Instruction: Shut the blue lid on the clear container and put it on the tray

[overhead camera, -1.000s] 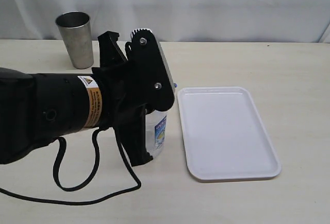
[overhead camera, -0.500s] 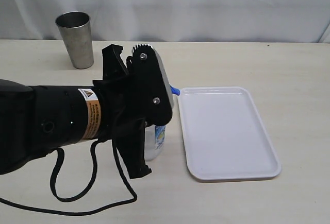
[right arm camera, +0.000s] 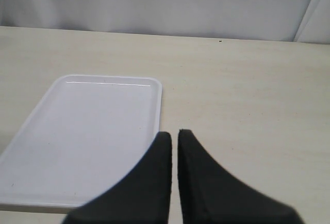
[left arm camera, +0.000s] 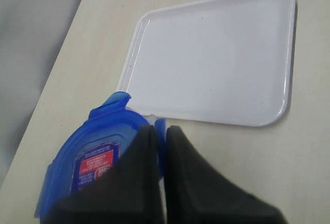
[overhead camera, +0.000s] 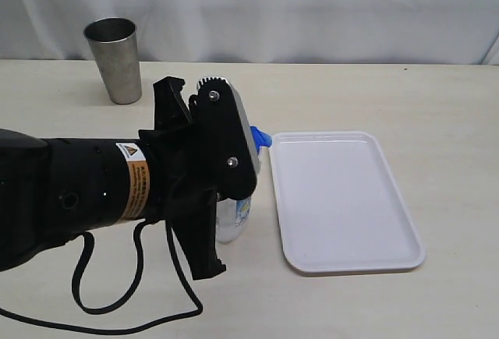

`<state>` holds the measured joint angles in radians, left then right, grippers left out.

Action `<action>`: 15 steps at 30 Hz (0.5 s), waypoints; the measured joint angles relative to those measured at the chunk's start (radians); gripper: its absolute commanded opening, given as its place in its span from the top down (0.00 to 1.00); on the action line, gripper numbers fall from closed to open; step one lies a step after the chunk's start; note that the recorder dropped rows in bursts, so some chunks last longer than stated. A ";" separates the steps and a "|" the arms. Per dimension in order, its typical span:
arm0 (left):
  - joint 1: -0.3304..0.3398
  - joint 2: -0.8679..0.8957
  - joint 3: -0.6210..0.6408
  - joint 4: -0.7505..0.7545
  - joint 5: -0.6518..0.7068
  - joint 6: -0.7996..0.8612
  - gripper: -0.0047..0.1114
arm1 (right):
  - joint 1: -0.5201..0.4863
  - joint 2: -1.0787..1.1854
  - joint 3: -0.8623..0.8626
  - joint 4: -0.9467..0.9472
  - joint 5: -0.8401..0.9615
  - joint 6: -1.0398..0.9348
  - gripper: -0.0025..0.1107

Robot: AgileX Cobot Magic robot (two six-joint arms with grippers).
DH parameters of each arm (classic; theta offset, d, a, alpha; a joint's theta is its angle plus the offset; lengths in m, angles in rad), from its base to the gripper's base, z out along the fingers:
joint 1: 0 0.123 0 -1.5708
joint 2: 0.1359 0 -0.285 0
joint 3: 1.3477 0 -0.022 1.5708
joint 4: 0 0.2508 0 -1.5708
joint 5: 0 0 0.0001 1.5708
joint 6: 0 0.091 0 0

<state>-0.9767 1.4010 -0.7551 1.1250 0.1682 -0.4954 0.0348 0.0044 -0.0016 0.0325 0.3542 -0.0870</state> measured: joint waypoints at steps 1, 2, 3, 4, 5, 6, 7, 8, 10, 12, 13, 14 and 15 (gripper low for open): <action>0.000 0.000 0.000 0.000 0.000 0.000 0.96 | 0.000 0.000 0.000 0.000 0.000 0.000 0.94; 0.000 0.000 0.000 0.000 0.000 0.000 0.96 | 0.000 0.000 0.000 0.000 0.000 0.000 0.94; 0.000 0.000 0.000 0.000 0.000 0.000 0.96 | 0.000 0.000 0.000 0.000 0.000 0.000 0.94; 0.000 0.000 0.000 0.000 0.000 0.000 0.96 | 0.000 0.000 0.000 0.000 0.000 0.000 0.94; 0.000 0.000 0.000 0.000 0.000 0.000 0.96 | 0.000 0.000 0.000 0.000 0.000 0.000 0.94; 0.000 0.000 0.000 0.000 0.000 0.000 0.96 | 0.000 0.000 0.000 0.000 0.000 0.000 0.94; 0.000 0.000 0.000 -0.002 0.000 -0.005 0.96 | 0.000 0.000 0.000 0.000 0.000 0.000 0.94; 0.000 0.000 0.000 -0.002 0.000 -0.007 0.96 | 0.000 0.000 0.000 0.000 0.000 0.000 0.94; 0.000 0.000 0.000 -0.002 0.005 -0.012 0.96 | 0.000 0.000 0.000 0.000 0.000 0.000 0.94; 0.000 0.000 0.000 -0.002 0.005 -0.016 0.96 | 0.000 0.000 0.000 0.000 0.000 0.000 0.94; 0.000 0.000 0.000 -0.002 0.005 -0.019 0.96 | 0.000 0.000 0.000 0.000 0.000 0.000 0.94; 0.000 0.000 0.000 -0.002 0.006 -0.021 0.96 | 0.000 0.000 0.000 0.000 0.000 0.000 0.94; 0.000 0.000 0.000 -0.002 0.008 -0.022 0.96 | 0.000 0.000 0.000 0.000 0.000 0.000 0.94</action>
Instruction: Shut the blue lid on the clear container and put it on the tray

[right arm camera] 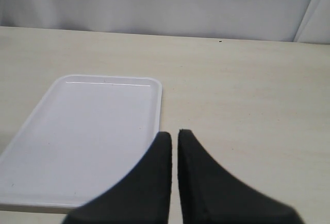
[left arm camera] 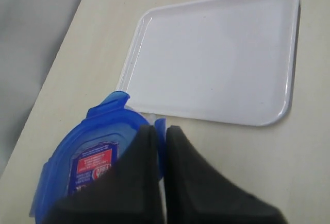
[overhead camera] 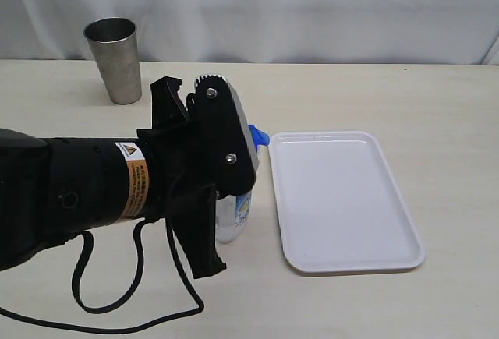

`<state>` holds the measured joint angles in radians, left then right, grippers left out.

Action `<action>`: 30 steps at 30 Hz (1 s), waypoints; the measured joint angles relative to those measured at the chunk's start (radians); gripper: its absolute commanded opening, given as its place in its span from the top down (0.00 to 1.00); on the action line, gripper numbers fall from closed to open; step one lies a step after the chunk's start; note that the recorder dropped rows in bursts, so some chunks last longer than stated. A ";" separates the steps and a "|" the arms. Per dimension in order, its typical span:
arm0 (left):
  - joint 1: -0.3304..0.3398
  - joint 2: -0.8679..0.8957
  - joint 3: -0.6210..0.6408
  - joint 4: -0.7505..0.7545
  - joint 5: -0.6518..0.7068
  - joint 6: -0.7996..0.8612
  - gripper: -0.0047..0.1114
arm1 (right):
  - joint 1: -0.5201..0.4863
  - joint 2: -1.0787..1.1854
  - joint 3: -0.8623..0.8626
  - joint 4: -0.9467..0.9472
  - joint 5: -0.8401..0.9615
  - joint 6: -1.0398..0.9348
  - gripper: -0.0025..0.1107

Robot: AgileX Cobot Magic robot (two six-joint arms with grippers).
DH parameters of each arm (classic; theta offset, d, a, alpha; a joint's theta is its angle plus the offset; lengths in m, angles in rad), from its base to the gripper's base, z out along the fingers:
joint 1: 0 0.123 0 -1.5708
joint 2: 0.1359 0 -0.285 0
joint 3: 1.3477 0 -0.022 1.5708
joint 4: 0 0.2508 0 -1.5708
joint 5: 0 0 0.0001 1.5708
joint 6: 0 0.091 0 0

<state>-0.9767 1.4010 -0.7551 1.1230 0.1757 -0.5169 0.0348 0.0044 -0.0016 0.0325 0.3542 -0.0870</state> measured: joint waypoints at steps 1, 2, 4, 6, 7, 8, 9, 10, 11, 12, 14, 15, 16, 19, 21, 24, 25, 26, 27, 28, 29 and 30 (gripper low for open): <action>0.000 0.000 0.000 0.000 0.005 -0.002 0.96 | 0.000 0.000 0.000 0.000 0.000 0.000 0.94; 0.000 0.000 0.000 0.000 0.007 -0.002 0.96 | 0.000 0.000 0.000 0.000 0.000 0.000 0.94; 0.000 0.000 0.000 0.000 0.010 -0.002 0.96 | 0.000 0.000 0.000 0.000 0.000 0.000 0.94; 0.000 0.000 0.000 0.000 0.010 -0.002 0.96 | 0.000 0.000 0.000 0.000 0.000 0.000 0.94; 0.000 0.000 0.000 0.000 0.013 -0.002 0.96 | 0.000 0.000 0.000 0.000 0.000 0.000 0.94; 0.000 0.000 -0.002 0.002 0.017 -0.002 0.96 | 0.000 0.000 0.000 0.000 0.000 0.000 0.94; 0.000 0.000 -0.002 0.002 0.020 -0.002 0.96 | 0.000 0.000 0.000 0.000 0.000 0.000 0.94; 0.000 0.000 -0.002 0.002 0.022 -0.002 0.96 | 0.000 0.000 0.000 0.000 0.000 0.000 0.94; 0.004 0.000 -0.002 0.002 0.024 -0.002 0.96 | 0.000 0.000 0.000 0.000 0.000 0.000 0.94; 0.009 0.000 -0.002 0.002 0.022 -0.006 0.96 | 0.000 0.000 0.000 0.000 0.000 0.000 0.94; 0.027 0.000 -0.002 0.004 0.006 -0.015 0.96 | 0.000 0.000 0.000 0.000 0.000 0.000 0.94; 0.035 0.000 -0.002 0.004 -0.004 -0.020 0.96 | 0.000 0.000 0.000 0.000 0.000 0.000 0.94; 0.042 0.000 -0.002 0.004 -0.013 -0.023 0.96 | 0.000 0.000 0.000 0.000 0.000 0.000 0.94; 0.056 0.000 -0.002 0.004 -0.037 -0.028 0.96 | 0.000 0.000 0.000 0.000 0.000 0.000 0.94; 0.058 0.000 -0.002 0.004 -0.044 -0.028 0.96 | 0.000 0.000 0.000 0.000 0.000 0.000 0.94; 0.058 0.000 -0.002 0.004 -0.052 -0.028 0.96 | 0.000 0.000 0.000 0.000 0.000 0.000 0.94; 0.058 0.000 -0.002 0.004 -0.055 -0.028 0.96 | 0.000 0.000 0.000 0.000 0.000 0.000 0.94; 0.058 0.000 -0.002 0.004 -0.056 -0.028 0.96 | 0.000 0.000 0.000 0.000 0.000 0.000 0.94; 0.058 0.000 -0.002 0.004 -0.059 -0.028 0.96 | 0.000 0.000 0.000 0.000 0.000 0.000 0.94; 0.058 0.000 -0.002 0.004 -0.068 -0.028 0.96 | 0.000 0.000 0.000 0.000 0.000 0.000 0.94; 0.058 0.000 -0.002 0.002 -0.069 -0.028 0.96 | 0.000 0.000 0.000 0.000 0.000 0.000 0.94; 0.058 0.000 -0.002 0.002 -0.069 -0.028 0.96 | 0.000 0.000 0.000 0.000 0.000 0.000 0.94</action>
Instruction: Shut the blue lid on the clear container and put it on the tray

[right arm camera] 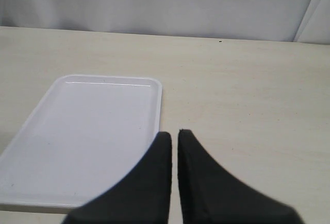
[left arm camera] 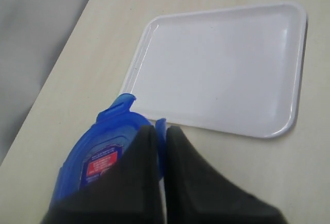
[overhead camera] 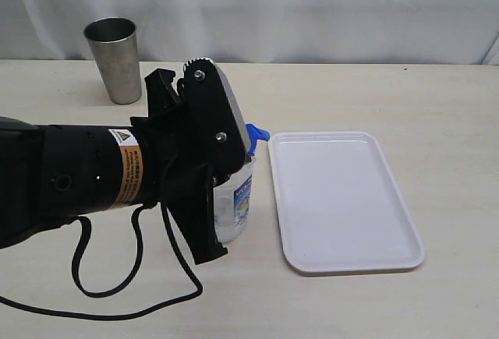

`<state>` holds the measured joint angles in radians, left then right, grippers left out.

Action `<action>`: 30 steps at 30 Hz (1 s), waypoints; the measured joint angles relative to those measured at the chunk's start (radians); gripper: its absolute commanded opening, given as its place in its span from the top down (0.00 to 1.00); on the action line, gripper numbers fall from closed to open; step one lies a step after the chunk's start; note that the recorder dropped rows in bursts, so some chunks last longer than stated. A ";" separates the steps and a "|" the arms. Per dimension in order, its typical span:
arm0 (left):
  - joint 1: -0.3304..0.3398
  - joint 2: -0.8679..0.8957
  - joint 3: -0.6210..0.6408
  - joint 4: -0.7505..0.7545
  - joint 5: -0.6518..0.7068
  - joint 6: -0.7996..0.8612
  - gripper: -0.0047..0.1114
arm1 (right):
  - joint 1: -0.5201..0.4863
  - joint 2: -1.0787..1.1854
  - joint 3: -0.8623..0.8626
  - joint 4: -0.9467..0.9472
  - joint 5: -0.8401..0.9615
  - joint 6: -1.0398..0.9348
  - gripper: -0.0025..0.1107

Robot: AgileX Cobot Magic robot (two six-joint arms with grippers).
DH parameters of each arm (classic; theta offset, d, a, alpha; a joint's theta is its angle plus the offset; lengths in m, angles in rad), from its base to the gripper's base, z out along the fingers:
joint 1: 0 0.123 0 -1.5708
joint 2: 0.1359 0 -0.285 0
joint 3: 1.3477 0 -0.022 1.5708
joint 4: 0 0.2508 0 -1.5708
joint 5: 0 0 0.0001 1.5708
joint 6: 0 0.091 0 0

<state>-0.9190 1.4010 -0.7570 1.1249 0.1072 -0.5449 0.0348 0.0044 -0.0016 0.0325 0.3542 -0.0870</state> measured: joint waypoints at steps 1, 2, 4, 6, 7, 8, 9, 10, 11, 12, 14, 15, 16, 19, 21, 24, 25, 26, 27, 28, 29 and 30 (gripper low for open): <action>0.000 0.000 0.000 0.000 0.000 0.000 0.96 | 0.000 0.000 0.000 0.000 0.000 0.000 0.94; 0.000 0.000 0.000 -0.003 0.000 0.000 0.96 | 0.000 0.000 0.000 0.000 0.000 0.000 0.94; 0.000 0.000 0.000 -0.020 -0.001 0.000 0.96 | 0.000 0.000 0.000 0.000 0.000 0.000 0.94; 0.000 0.000 0.000 -0.029 -0.001 -0.001 0.96 | 0.000 0.000 0.000 0.000 0.000 0.000 0.94; 0.000 0.000 0.000 -0.029 0.001 -0.003 0.96 | 0.000 0.000 0.000 0.000 0.000 0.000 0.94; 0.000 0.000 0.000 -0.029 0.003 -0.003 0.96 | 0.000 0.000 0.000 0.000 0.000 0.000 0.94; 0.000 0.000 0.000 -0.029 0.005 -0.003 0.96 | 0.000 0.000 0.000 0.000 0.000 0.000 0.94; 0.000 0.000 0.000 -0.029 0.005 -0.003 0.96 | 0.000 0.000 0.000 0.000 0.000 0.000 0.94; 0.000 0.000 0.000 -0.034 0.005 -0.003 0.96 | 0.000 0.000 0.000 0.000 0.000 0.000 0.94; 0.000 0.000 0.000 -0.038 0.005 -0.003 0.96 | 0.000 0.000 0.000 0.000 0.000 0.000 0.94; 0.000 0.000 0.000 -0.048 0.005 -0.003 0.96 | 0.000 0.000 0.000 0.000 0.000 0.000 0.94; 0.000 0.000 0.000 -0.050 0.008 -0.003 0.96 | 0.000 0.000 0.000 0.000 0.000 0.000 0.94; 0.000 0.000 0.000 -0.050 0.008 -0.003 0.96 | 0.000 0.000 0.000 0.000 0.000 0.000 0.94; 0.000 0.000 0.000 -0.054 0.008 -0.003 0.96 | 0.000 0.000 0.000 0.000 0.000 0.000 0.94; 0.000 0.000 0.000 -0.054 0.008 -0.003 0.96 | 0.000 0.000 0.000 0.000 0.000 0.000 0.94; 0.000 0.000 0.000 -0.056 0.008 -0.003 0.96 | 0.000 0.000 0.000 0.000 0.000 0.000 0.94; 0.000 0.000 0.000 -0.056 0.008 -0.003 0.96 | 0.000 0.000 0.000 0.000 0.000 0.000 0.94; 0.000 0.000 0.000 -0.056 0.008 -0.003 0.96 | 0.000 0.000 0.000 0.000 0.000 0.000 0.94; 0.000 0.000 0.000 -0.056 0.008 -0.003 0.96 | 0.000 0.000 0.000 0.000 0.000 0.000 0.94; 0.000 0.000 0.000 -0.056 0.008 -0.003 0.96 | 0.000 0.000 0.000 0.000 0.000 0.000 0.94; 0.000 0.000 0.000 -0.062 0.008 -0.003 0.96 | 0.000 0.000 0.000 0.000 0.000 0.000 0.94; 0.000 0.000 0.000 -0.064 0.008 -0.003 0.96 | 0.000 0.000 0.000 0.000 0.000 0.000 0.94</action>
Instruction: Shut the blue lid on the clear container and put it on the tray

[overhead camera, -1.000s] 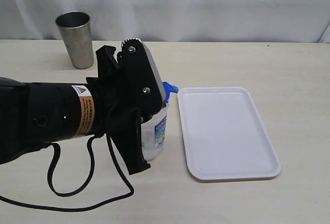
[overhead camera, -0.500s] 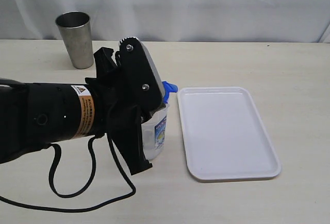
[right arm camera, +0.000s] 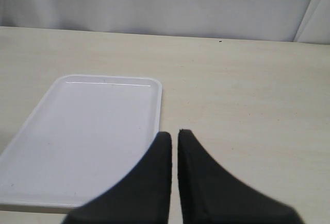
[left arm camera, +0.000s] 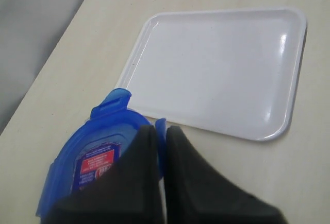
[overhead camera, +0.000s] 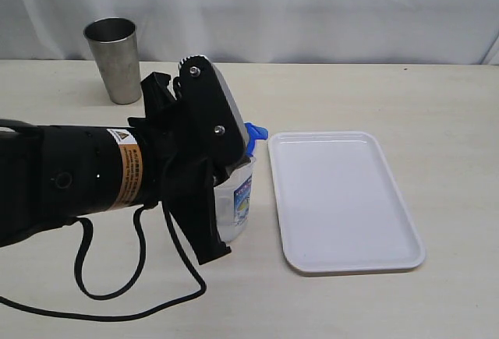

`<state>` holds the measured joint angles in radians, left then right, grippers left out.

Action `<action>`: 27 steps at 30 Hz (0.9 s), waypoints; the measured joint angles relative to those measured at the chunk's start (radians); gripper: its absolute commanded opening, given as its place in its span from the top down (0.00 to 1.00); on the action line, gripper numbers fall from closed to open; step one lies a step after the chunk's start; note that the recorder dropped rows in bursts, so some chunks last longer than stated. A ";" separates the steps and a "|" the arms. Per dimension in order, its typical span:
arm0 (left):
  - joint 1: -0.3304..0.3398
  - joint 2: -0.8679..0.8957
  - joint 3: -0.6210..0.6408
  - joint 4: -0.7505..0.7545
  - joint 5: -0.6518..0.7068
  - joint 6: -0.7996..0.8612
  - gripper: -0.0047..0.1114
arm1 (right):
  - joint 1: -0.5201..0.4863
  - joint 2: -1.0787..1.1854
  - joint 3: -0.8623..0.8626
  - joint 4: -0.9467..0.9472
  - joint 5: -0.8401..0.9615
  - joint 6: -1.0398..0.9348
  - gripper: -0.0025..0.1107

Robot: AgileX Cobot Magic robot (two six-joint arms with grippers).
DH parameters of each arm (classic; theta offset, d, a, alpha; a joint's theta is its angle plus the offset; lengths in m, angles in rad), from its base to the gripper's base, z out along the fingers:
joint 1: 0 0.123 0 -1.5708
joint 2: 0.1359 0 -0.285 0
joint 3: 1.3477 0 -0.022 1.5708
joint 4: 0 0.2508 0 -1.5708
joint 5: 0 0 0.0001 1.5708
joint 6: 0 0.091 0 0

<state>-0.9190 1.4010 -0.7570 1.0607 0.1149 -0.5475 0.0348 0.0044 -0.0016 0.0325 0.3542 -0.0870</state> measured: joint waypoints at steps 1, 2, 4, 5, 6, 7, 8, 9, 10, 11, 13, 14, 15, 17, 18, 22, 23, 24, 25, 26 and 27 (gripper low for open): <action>0.000 0.000 0.000 -0.004 0.000 0.000 0.96 | 0.000 0.000 0.000 0.000 0.000 0.000 0.94; 0.000 0.000 0.000 -0.006 0.000 0.000 0.96 | 0.000 0.000 0.000 0.000 0.000 0.000 0.94; 0.000 0.000 0.000 -0.008 0.000 0.000 0.96 | 0.000 0.000 0.000 0.000 0.000 0.000 0.94; 0.000 0.000 0.000 -0.011 0.000 0.000 0.96 | 0.000 0.000 0.000 0.000 0.000 0.000 0.94; 0.000 0.000 0.000 -0.011 0.000 0.000 0.96 | 0.000 0.000 0.000 0.000 0.000 0.000 0.94; 0.000 0.000 0.000 -0.013 0.000 0.000 0.96 | 0.000 0.000 0.000 0.000 0.000 0.000 0.94; 0.000 0.000 0.000 -0.015 -0.002 0.000 0.96 | 0.000 0.000 0.000 0.000 0.000 0.000 0.94; 0.000 0.000 0.000 -0.019 -0.002 0.000 0.96 | 0.000 0.000 0.000 0.000 0.000 0.000 0.94; 0.000 0.000 0.000 -0.019 -0.005 0.000 0.96 | 0.000 0.000 0.000 0.000 0.000 0.000 0.94; 0.000 0.000 0.000 -0.023 -0.006 0.000 0.96 | 0.000 0.000 0.000 0.000 0.000 0.000 0.94; 0.000 0.000 0.000 -0.031 -0.009 0.000 0.96 | 0.000 0.000 0.000 0.000 0.000 0.000 0.94; 0.000 0.000 0.000 -0.036 -0.009 0.000 0.96 | 0.000 0.000 0.000 0.000 0.000 0.000 0.94; 0.000 0.000 0.000 -0.041 -0.009 0.000 0.96 | 0.000 0.000 0.000 0.000 0.000 0.000 0.94; 0.000 0.000 0.000 -0.046 -0.009 0.000 0.96 | 0.000 0.000 0.000 0.000 0.000 0.000 0.94; 0.000 0.000 0.000 -0.048 -0.009 0.000 0.96 | 0.000 0.000 0.000 0.000 0.000 0.000 0.94; 0.000 0.000 0.000 -0.058 -0.009 0.000 0.96 | 0.000 0.000 0.000 0.000 0.000 0.000 0.94; 0.000 0.000 0.000 -0.061 -0.011 0.000 0.96 | 0.000 0.000 0.000 0.000 0.000 0.000 0.94; 0.000 0.000 0.000 -0.068 -0.013 0.000 0.96 | 0.000 0.000 0.000 0.000 0.000 0.000 0.94; 0.000 0.000 0.000 -0.070 -0.016 0.000 0.96 | 0.000 0.000 0.000 0.000 0.000 0.000 0.94; 0.000 0.000 0.000 -0.072 -0.017 0.000 0.96 | 0.000 0.000 0.000 0.000 0.000 0.000 0.94; 0.000 0.000 0.000 -0.074 -0.020 0.000 0.96 | 0.000 0.000 0.000 0.000 0.000 0.000 0.94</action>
<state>-0.9190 1.4010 -0.7570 0.9866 0.0948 -0.5475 0.0348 0.0044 -0.0016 0.0325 0.3542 -0.0870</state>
